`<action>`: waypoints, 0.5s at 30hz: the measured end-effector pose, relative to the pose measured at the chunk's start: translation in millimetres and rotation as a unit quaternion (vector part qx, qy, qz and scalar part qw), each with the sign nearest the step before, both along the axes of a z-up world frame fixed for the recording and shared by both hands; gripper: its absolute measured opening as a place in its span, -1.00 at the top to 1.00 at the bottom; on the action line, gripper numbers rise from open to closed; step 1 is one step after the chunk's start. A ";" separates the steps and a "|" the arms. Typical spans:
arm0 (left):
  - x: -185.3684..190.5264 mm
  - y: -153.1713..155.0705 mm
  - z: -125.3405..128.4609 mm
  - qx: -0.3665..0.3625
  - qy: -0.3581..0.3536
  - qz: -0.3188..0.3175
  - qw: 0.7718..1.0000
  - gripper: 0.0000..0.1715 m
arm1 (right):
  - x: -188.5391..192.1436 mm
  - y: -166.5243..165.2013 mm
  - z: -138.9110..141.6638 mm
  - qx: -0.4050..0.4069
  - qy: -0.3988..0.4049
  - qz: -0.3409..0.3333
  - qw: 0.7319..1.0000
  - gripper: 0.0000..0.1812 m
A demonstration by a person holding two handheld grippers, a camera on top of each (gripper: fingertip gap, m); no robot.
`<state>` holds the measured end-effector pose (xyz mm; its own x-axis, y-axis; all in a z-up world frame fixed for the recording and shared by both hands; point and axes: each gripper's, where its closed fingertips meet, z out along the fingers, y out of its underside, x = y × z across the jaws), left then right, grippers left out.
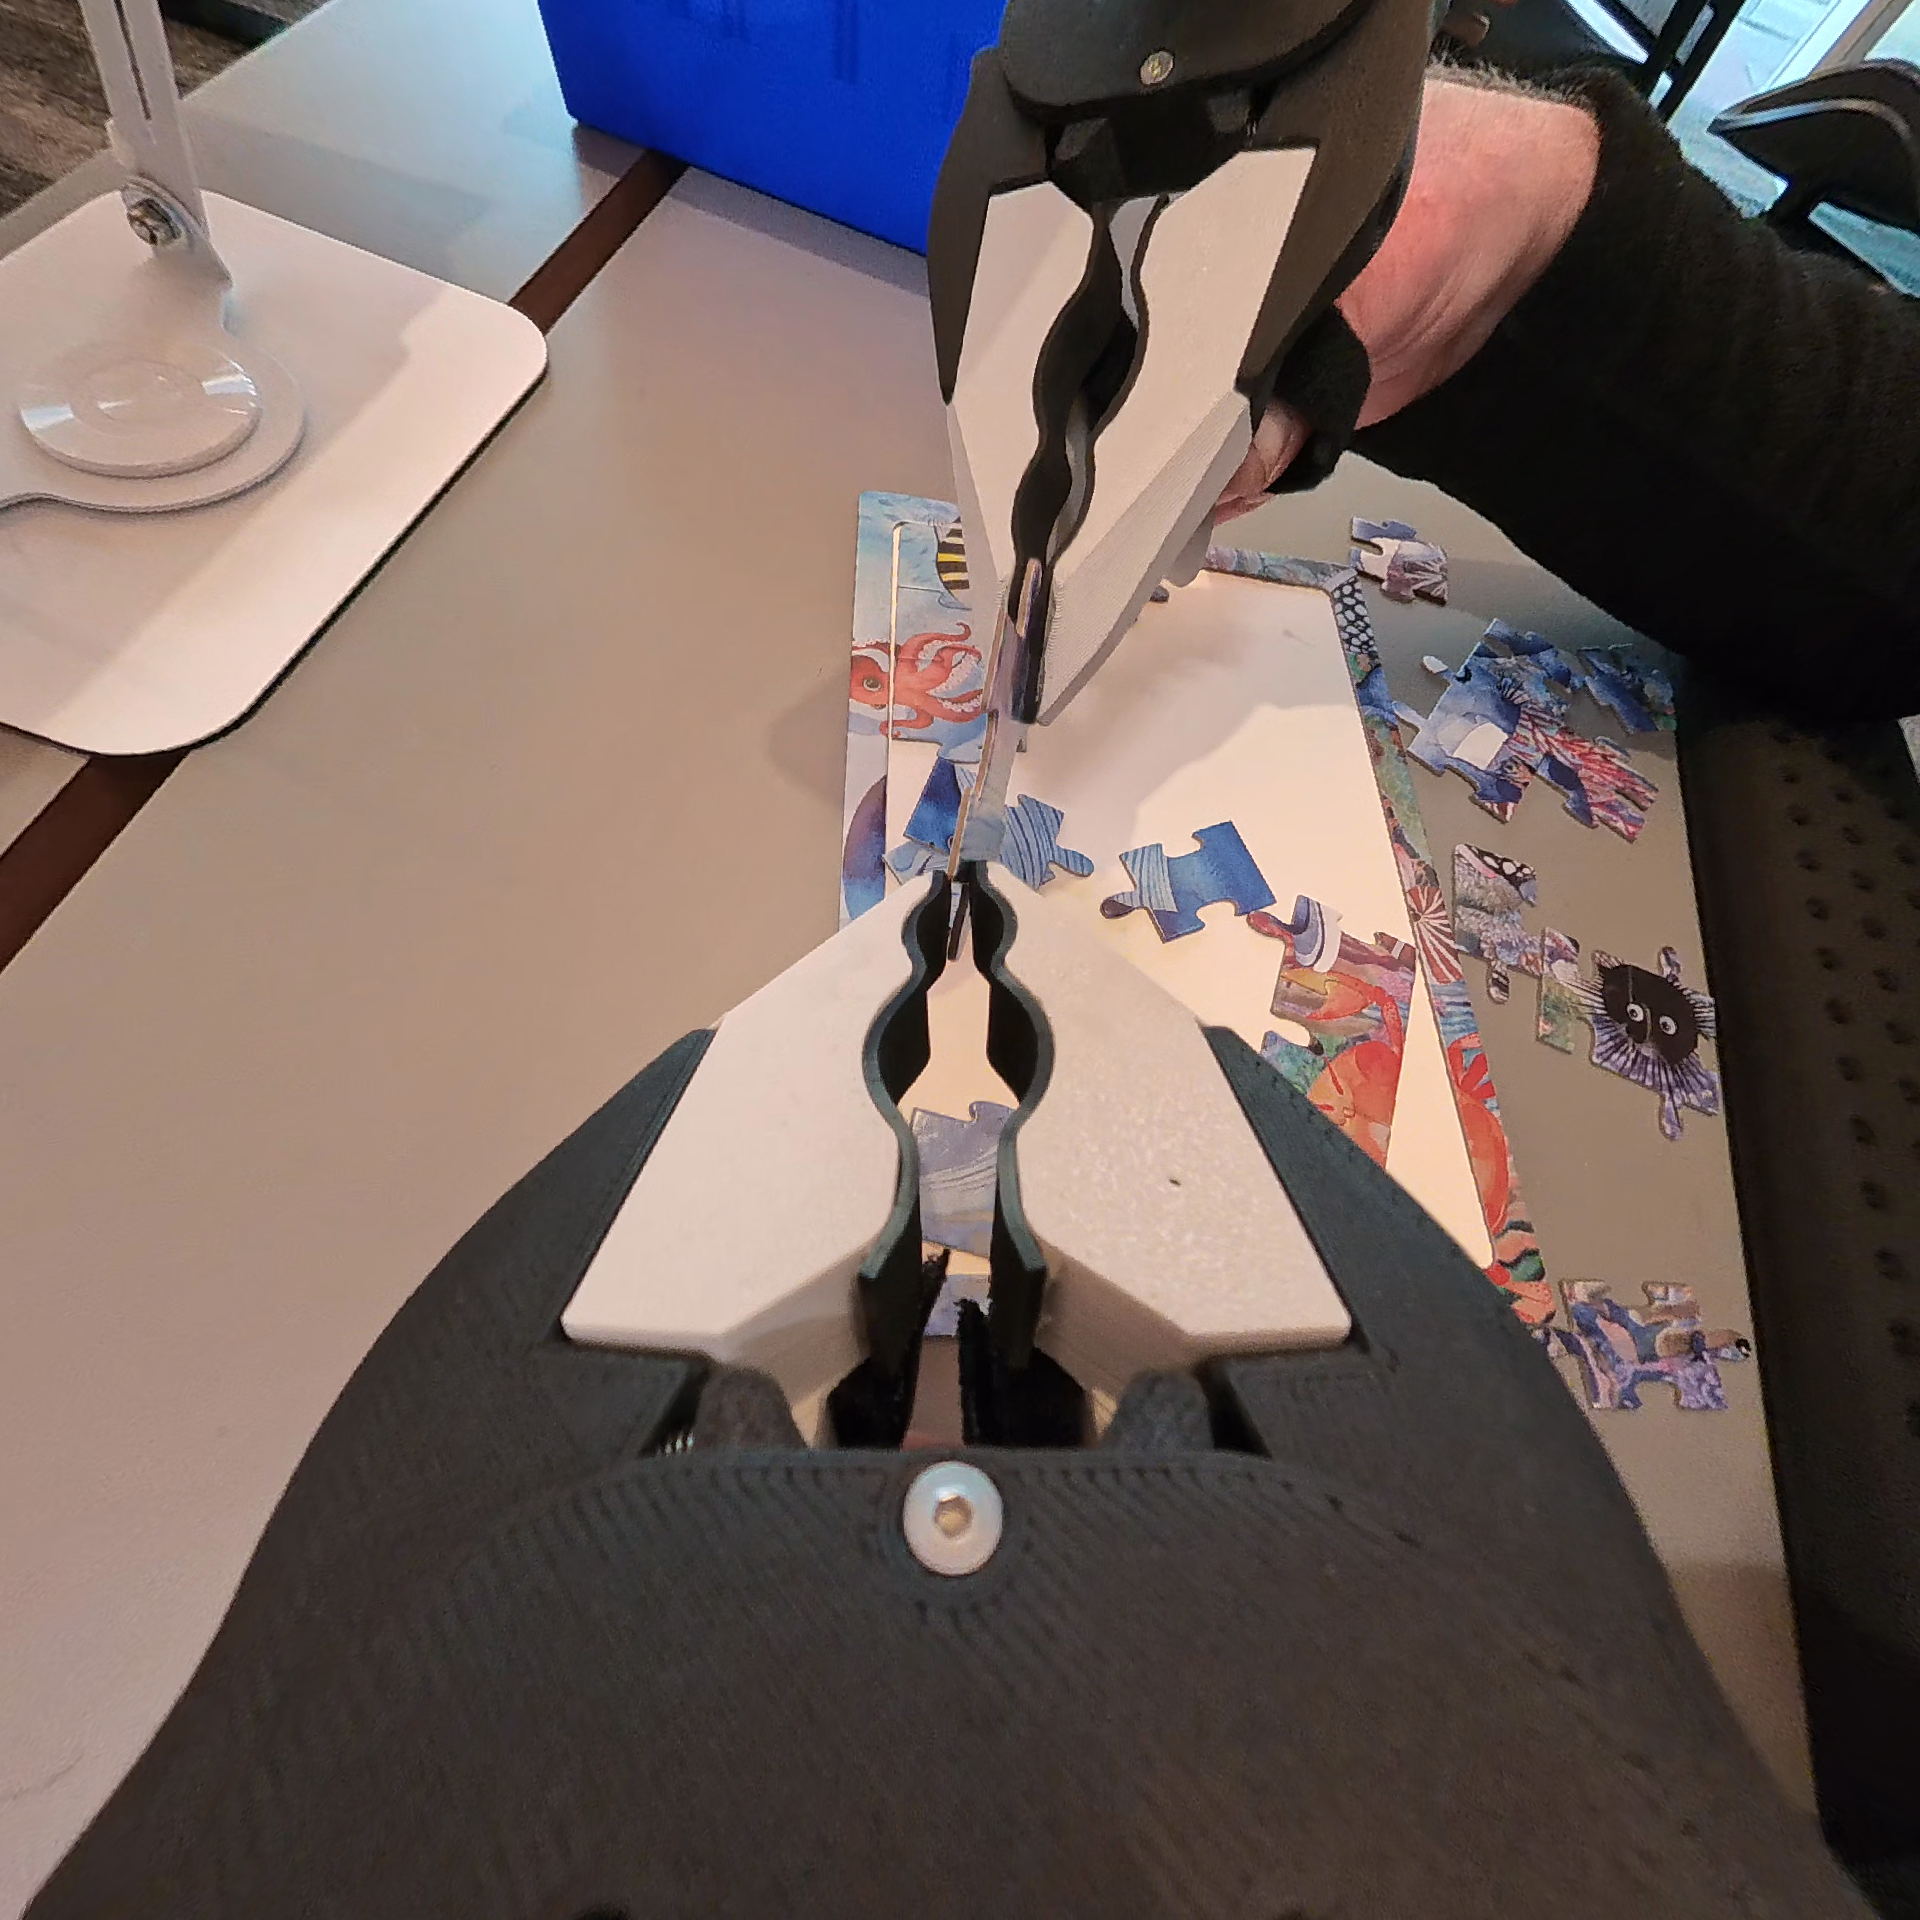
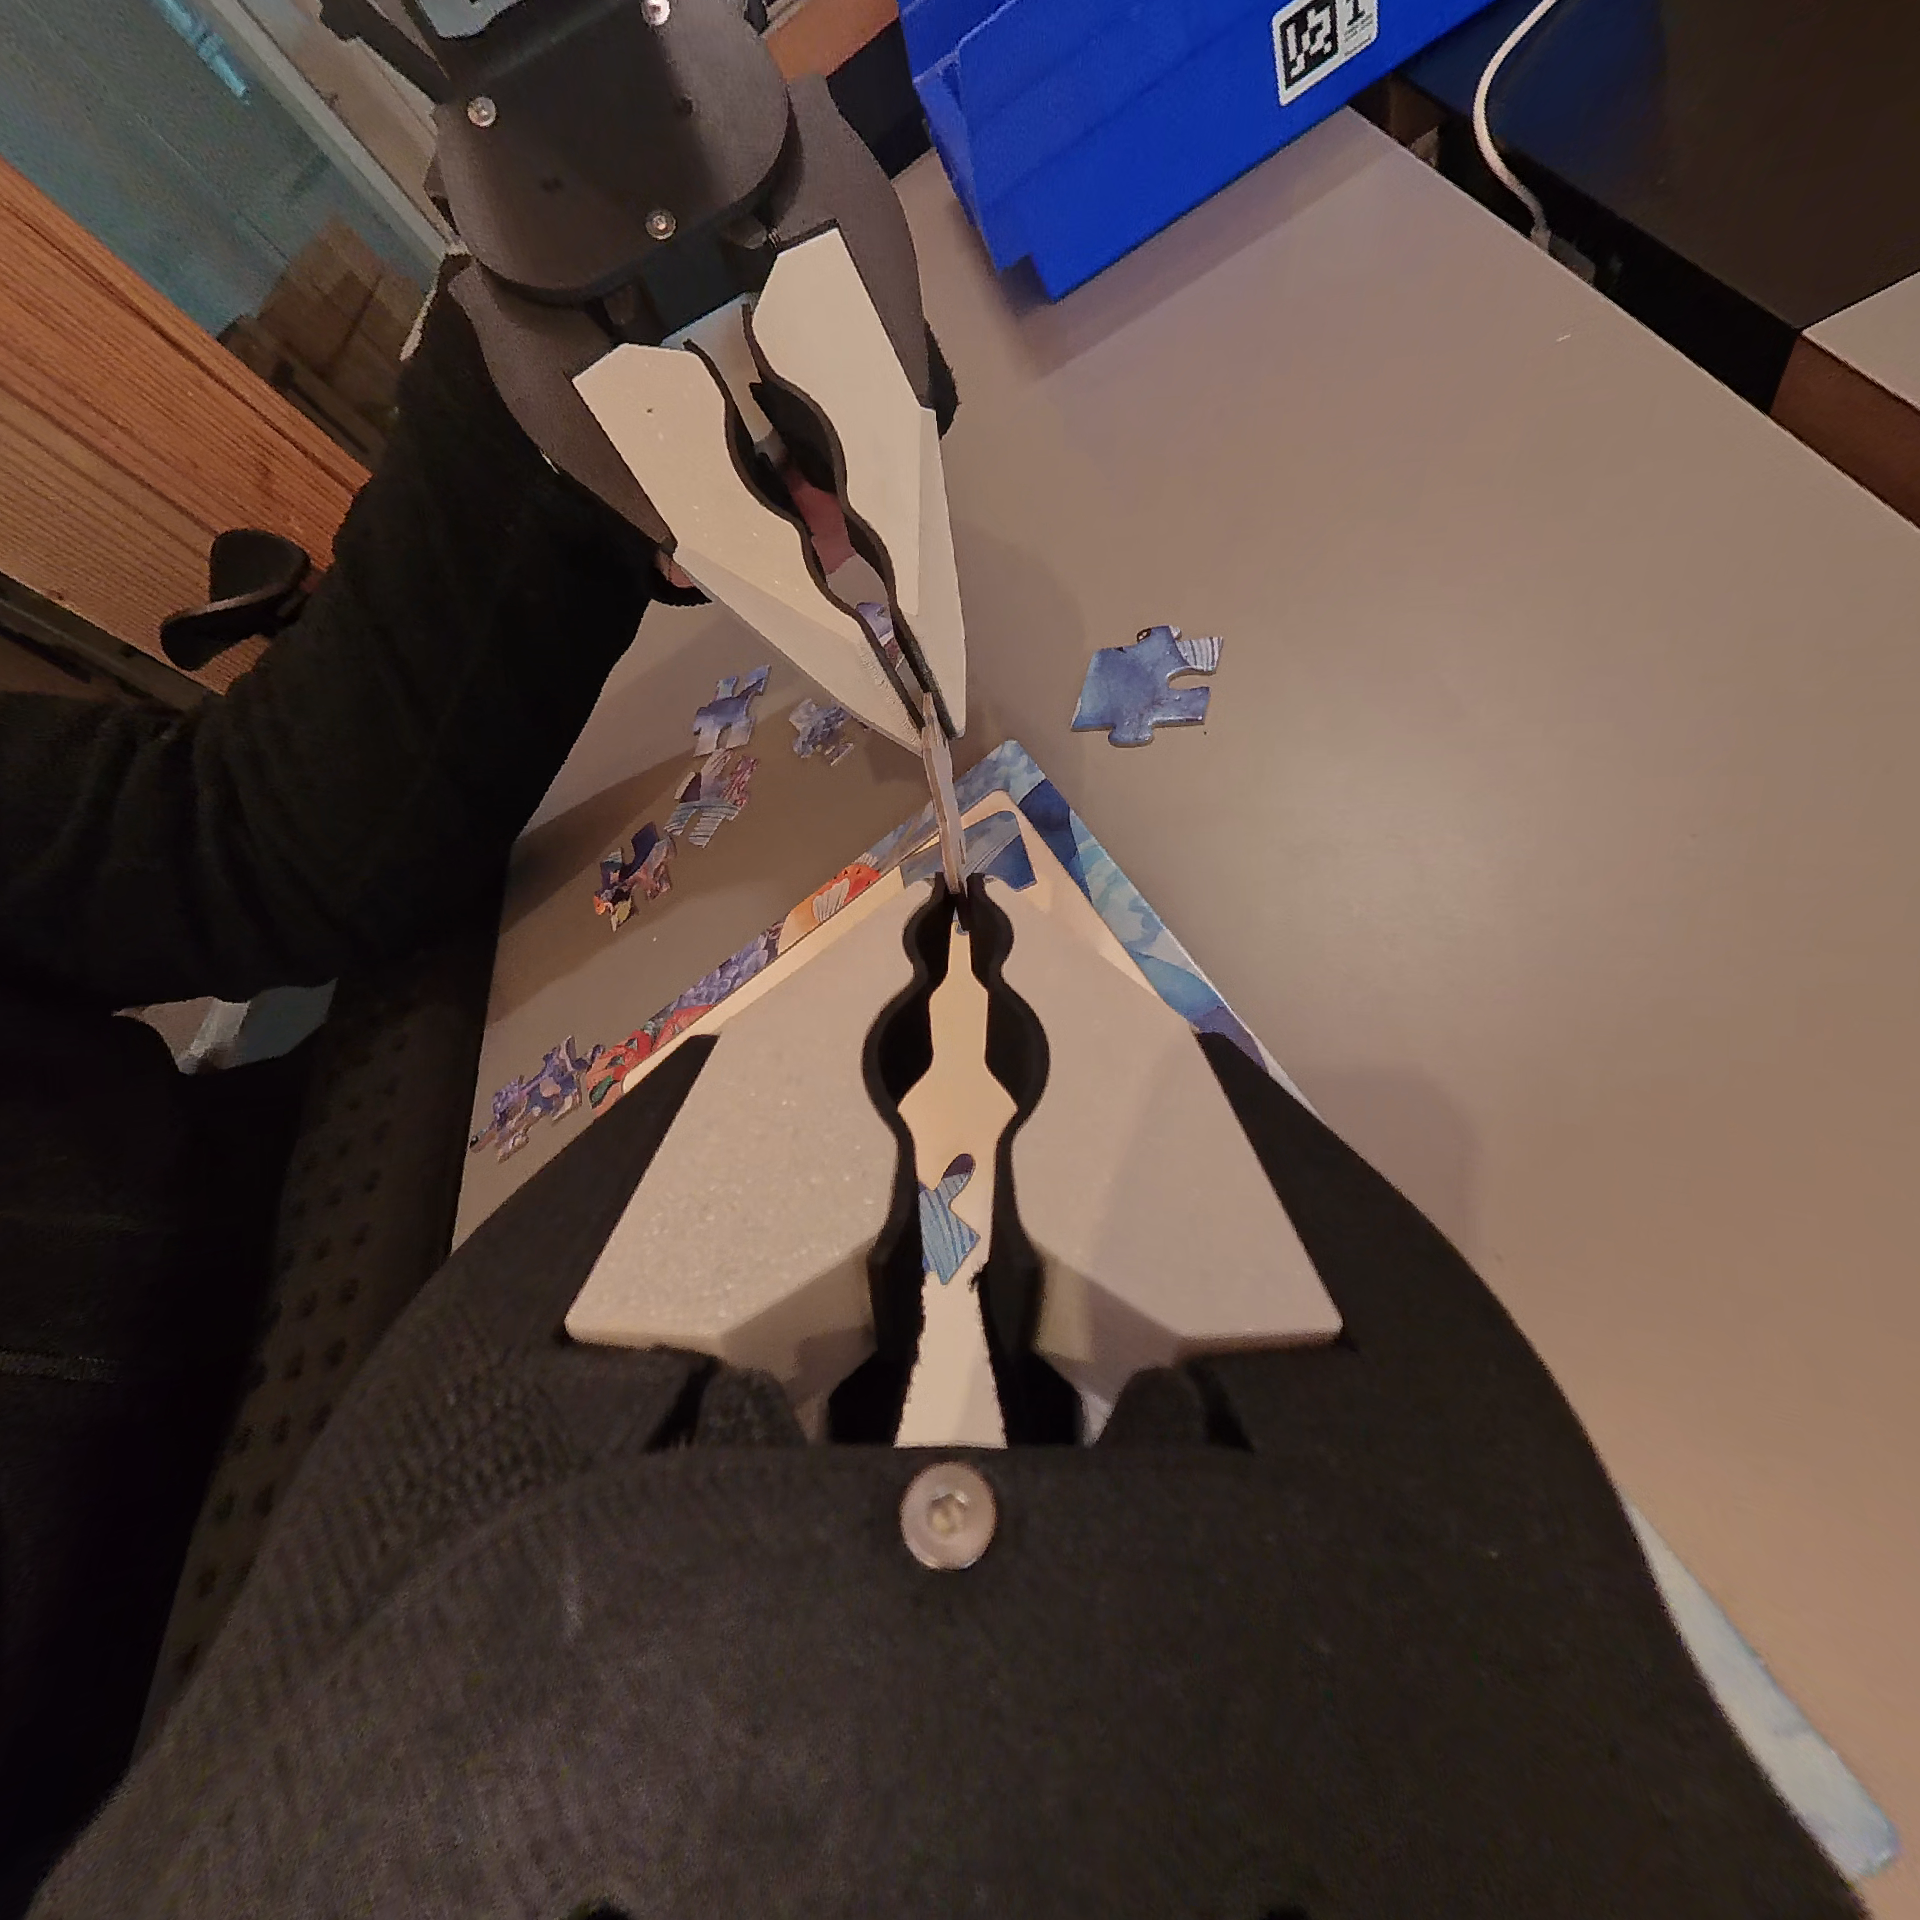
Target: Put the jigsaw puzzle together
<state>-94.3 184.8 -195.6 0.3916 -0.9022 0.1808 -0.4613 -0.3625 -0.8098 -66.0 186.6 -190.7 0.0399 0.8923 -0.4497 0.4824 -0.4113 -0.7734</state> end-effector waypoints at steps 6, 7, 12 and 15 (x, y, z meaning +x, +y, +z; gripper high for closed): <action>-1.7 -4.1 -5.1 -0.001 0.029 -0.005 1.000 0.98 | -1.2 -14.0 -14.1 0.003 -0.043 0.031 0.999 1.00; -1.6 -4.0 -4.1 0.000 0.028 -0.005 1.000 0.99 | -1.6 -16.1 -16.4 0.000 -0.048 0.035 0.998 1.00; -0.4 -4.0 -0.4 0.004 0.025 -0.004 1.000 1.00 | -6.2 -23.8 -25.5 0.003 -0.069 0.049 0.996 1.00; 0.2 -3.3 -2.1 0.004 0.030 -0.004 1.000 1.00 | -9.5 -27.6 -31.2 0.005 -0.079 0.055 0.995 1.00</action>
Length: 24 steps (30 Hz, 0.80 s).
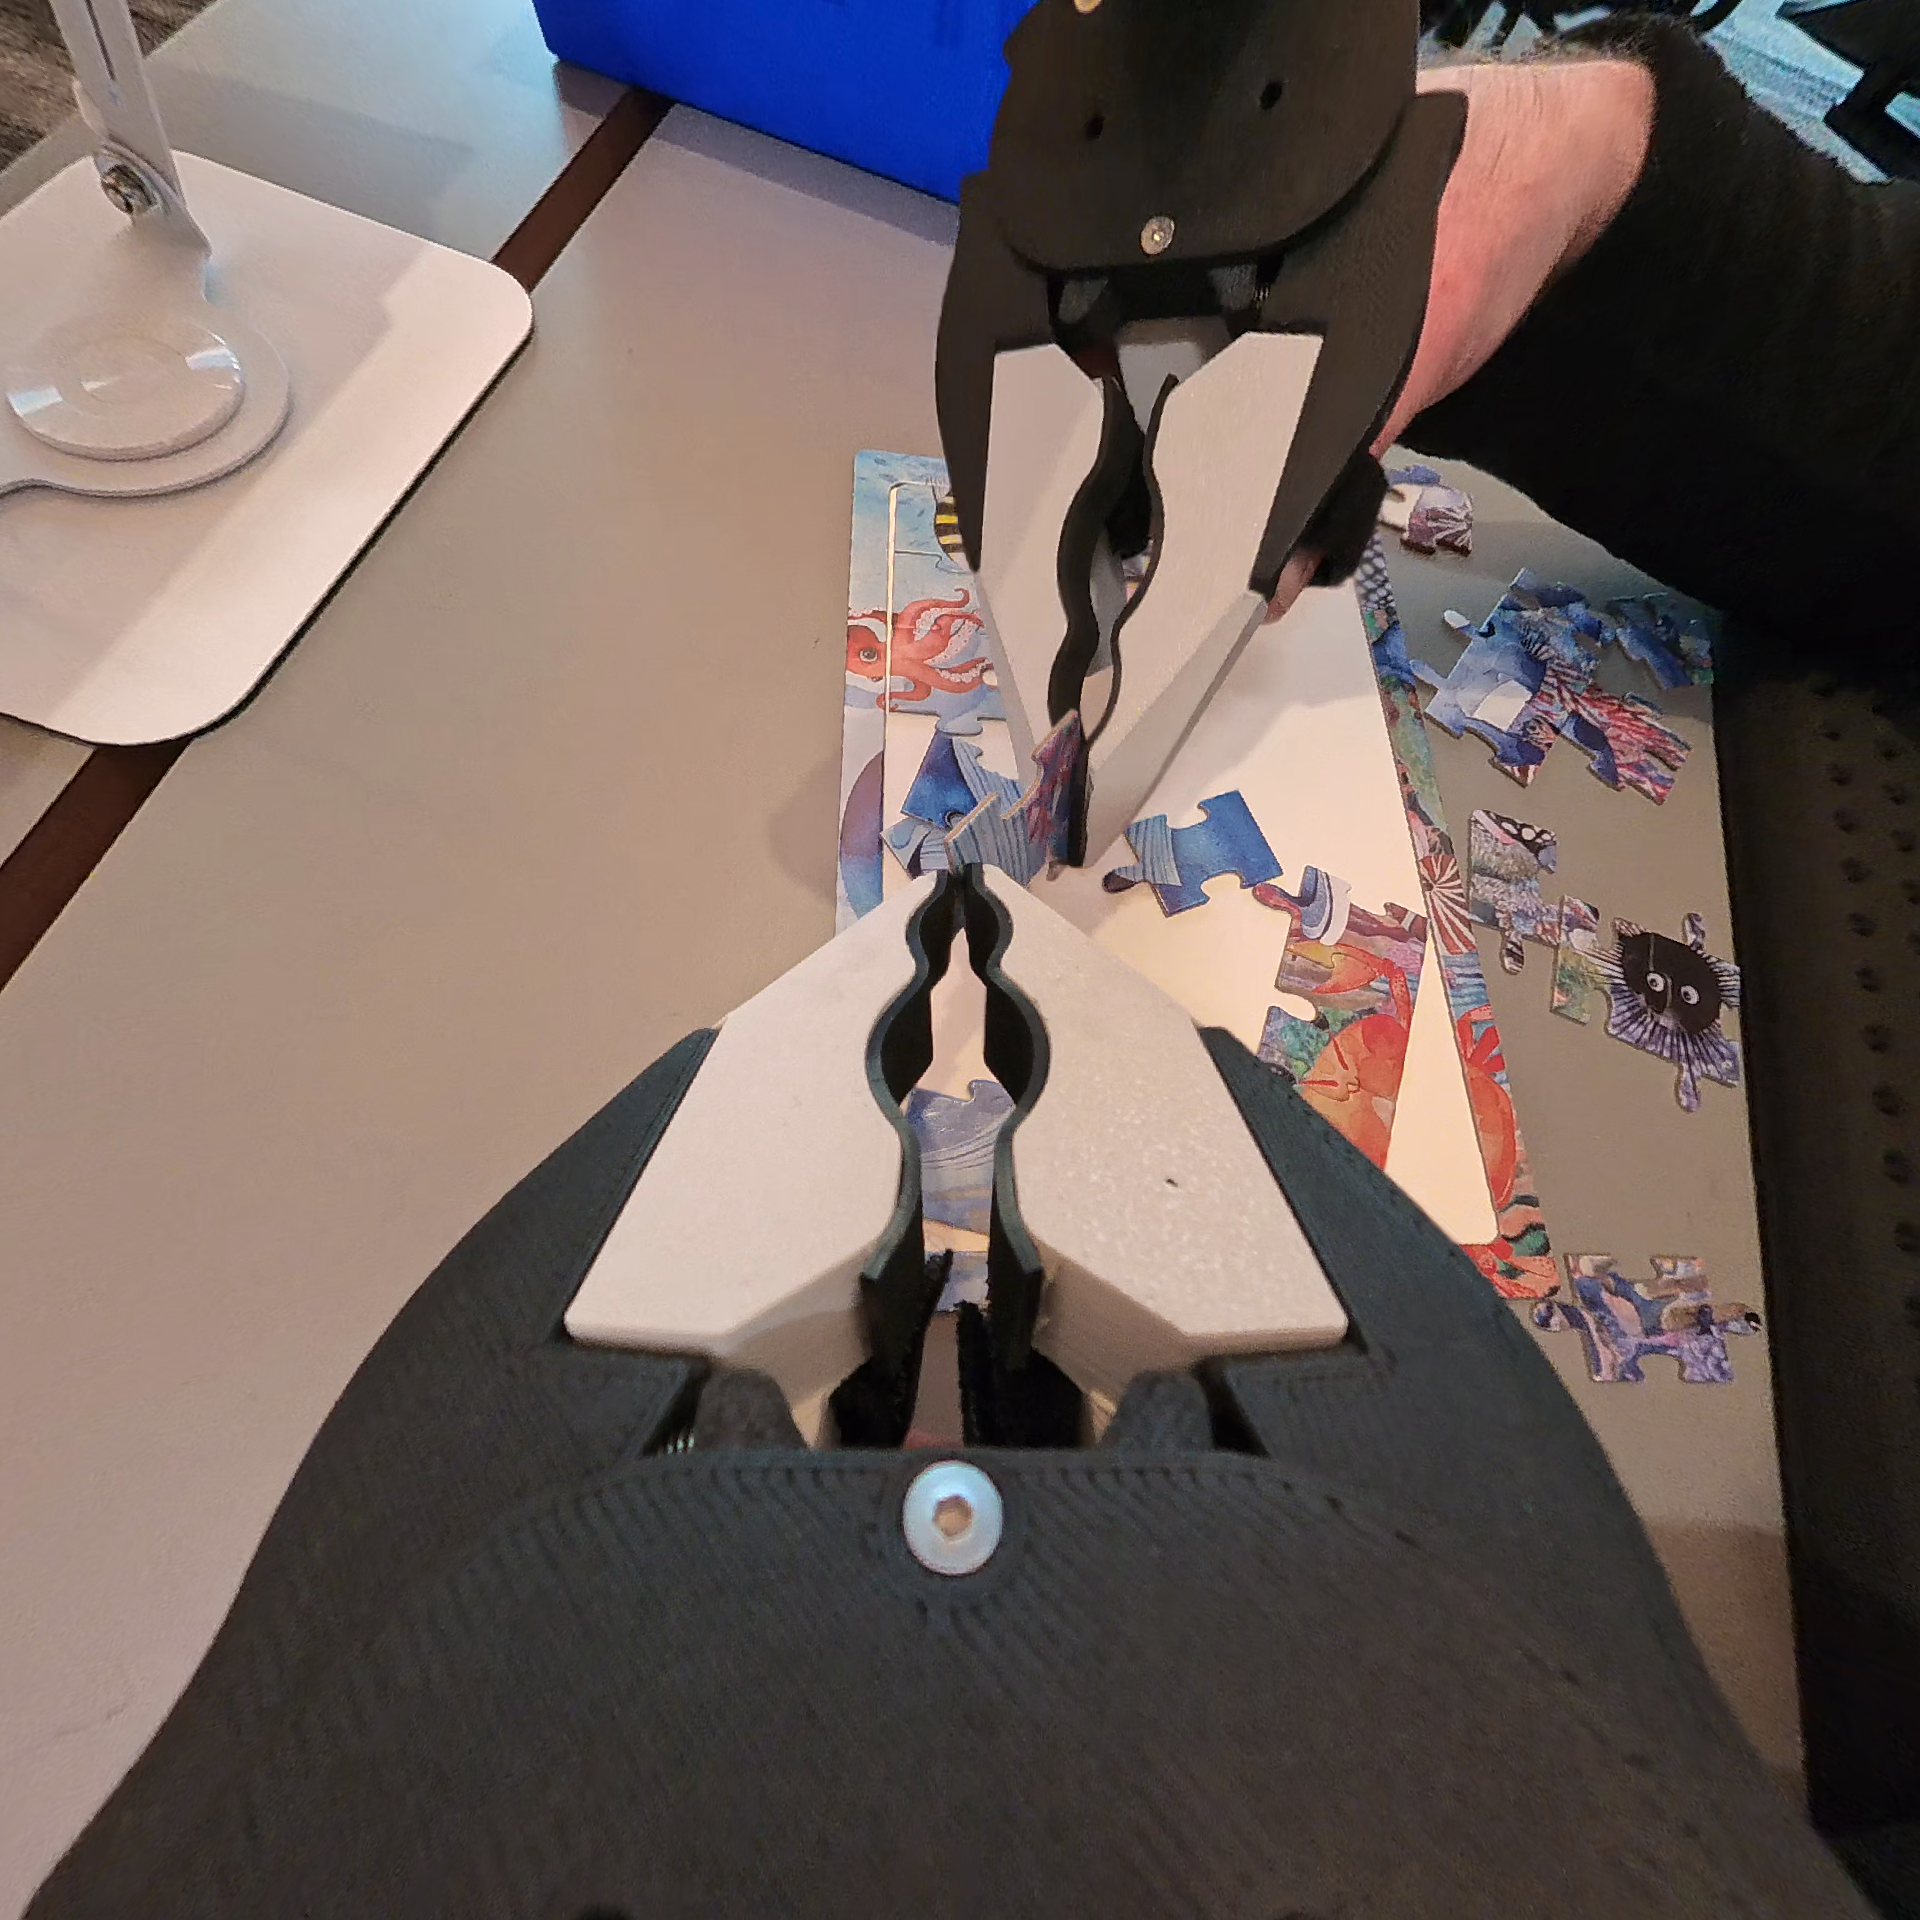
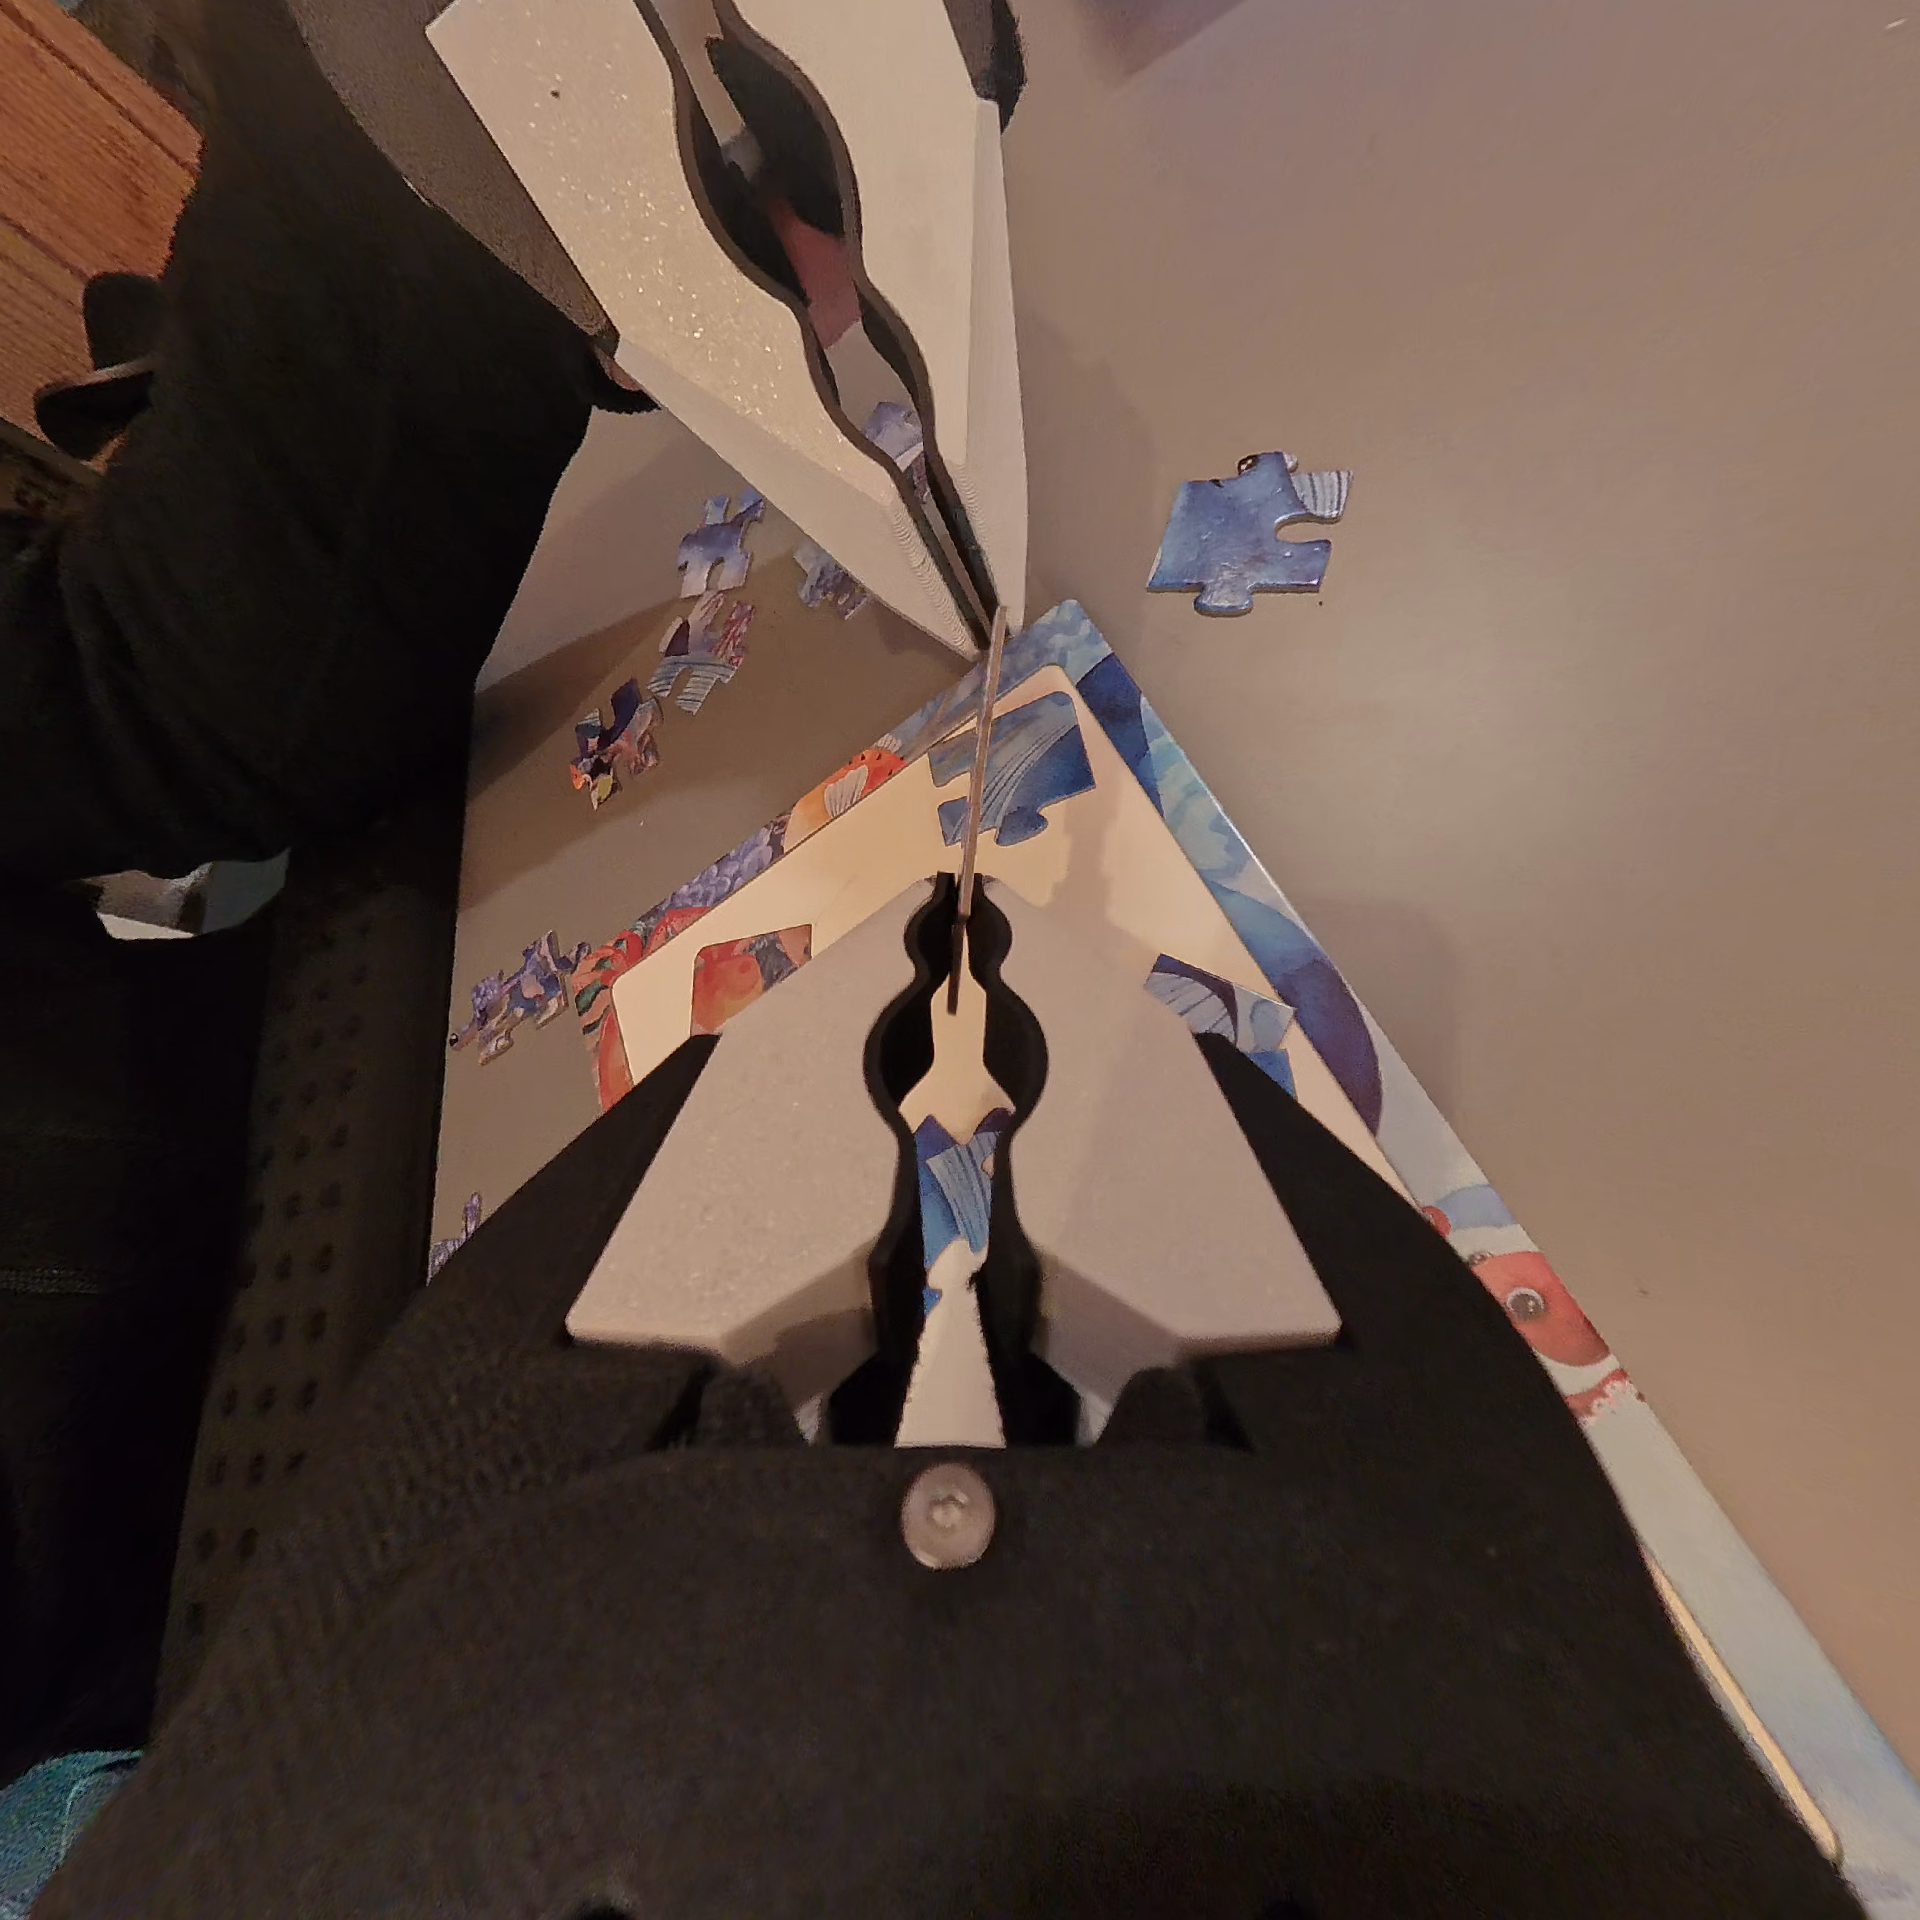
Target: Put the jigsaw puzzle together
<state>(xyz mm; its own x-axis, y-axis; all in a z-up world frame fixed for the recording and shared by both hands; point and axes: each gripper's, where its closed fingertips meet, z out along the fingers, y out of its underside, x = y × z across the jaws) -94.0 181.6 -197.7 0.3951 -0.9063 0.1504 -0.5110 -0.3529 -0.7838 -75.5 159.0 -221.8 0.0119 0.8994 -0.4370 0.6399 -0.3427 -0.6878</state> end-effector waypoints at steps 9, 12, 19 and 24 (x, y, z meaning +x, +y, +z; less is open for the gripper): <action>8.4 -0.4 -2.0 0.008 0.014 -0.009 1.000 1.00 | -6.8 -9.3 -16.5 -0.001 -0.027 0.015 1.000 1.00; 11.1 0.3 1.1 0.015 0.011 -0.010 1.000 1.00 | -3.1 -5.3 -11.4 -0.004 -0.020 0.007 1.000 0.96; 16.1 -0.8 -1.7 0.017 0.024 -0.015 0.999 1.00 | 13.6 5.6 5.1 0.008 -0.008 -0.005 1.000 1.00; 11.7 2.1 -13.6 0.012 0.056 -0.005 0.998 1.00 | 23.9 12.2 -3.7 0.031 -0.047 -0.013 0.998 1.00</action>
